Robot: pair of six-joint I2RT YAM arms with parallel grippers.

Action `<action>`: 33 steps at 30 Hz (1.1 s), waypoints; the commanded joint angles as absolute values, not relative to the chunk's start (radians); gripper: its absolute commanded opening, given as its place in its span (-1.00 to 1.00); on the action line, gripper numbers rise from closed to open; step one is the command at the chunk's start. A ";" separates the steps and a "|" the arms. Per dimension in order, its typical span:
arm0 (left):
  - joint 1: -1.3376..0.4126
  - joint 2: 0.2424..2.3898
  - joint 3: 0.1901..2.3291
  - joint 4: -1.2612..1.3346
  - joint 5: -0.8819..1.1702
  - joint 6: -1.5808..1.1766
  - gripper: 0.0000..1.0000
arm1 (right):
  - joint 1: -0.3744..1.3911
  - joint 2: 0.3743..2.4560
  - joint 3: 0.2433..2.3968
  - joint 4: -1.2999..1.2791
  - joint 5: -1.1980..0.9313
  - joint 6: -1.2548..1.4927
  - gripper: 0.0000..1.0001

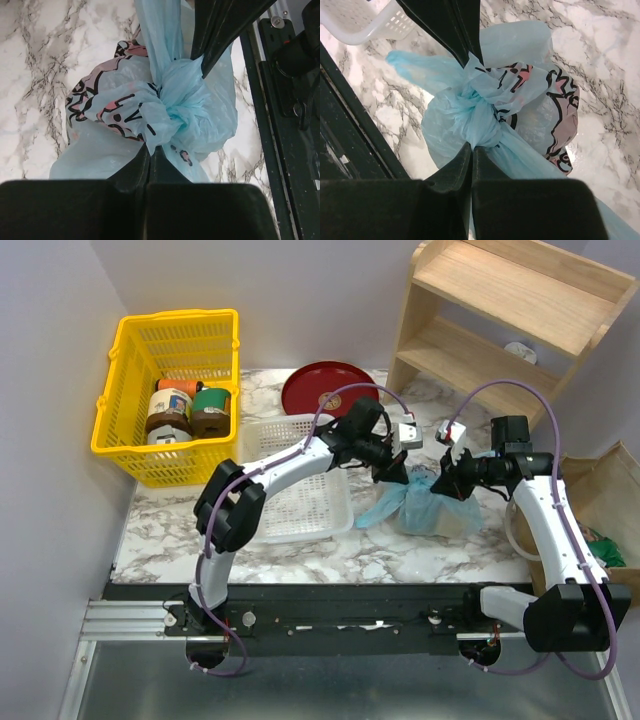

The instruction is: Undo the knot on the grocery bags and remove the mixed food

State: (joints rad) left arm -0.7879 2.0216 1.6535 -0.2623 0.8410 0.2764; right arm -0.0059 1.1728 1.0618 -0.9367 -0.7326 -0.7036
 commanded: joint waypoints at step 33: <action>-0.635 1.896 1.612 -0.485 0.885 0.314 -1.00 | 0.114 1.431 1.236 -0.979 -0.620 -0.858 0.40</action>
